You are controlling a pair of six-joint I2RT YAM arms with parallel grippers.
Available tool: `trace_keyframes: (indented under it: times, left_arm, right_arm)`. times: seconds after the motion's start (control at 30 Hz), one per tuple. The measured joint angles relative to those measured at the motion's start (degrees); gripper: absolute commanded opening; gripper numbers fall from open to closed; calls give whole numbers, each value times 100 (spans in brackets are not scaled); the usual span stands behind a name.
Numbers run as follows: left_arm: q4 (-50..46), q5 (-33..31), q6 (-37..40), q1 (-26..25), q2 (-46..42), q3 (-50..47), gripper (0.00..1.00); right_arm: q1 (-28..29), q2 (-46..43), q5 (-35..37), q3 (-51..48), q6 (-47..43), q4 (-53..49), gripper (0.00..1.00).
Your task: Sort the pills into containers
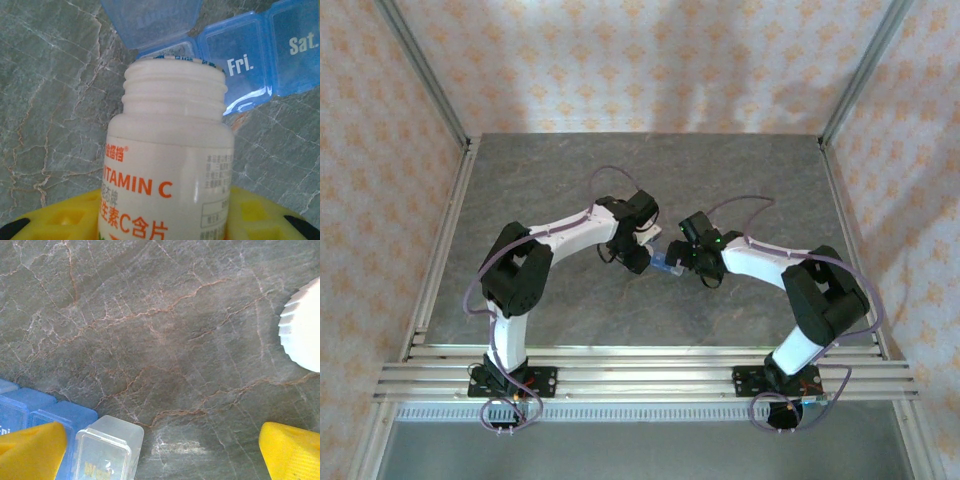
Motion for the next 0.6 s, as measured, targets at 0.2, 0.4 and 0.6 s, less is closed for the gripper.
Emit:
trace_keyframes:
  times: [0.2, 0.4, 0.6]
  left_arm:
    - [-166, -33, 2, -33, 85, 144, 0]
    - [-278, -94, 2, -37, 101, 190, 0]
    - [-439, -160, 2, -85, 177, 339, 0]
  right_arm:
    - [0, 0, 0, -2, 2, 9, 99]
    - [0, 2, 0, -2, 4, 11, 99]
    - [0, 2, 0, -2, 4, 13, 99]
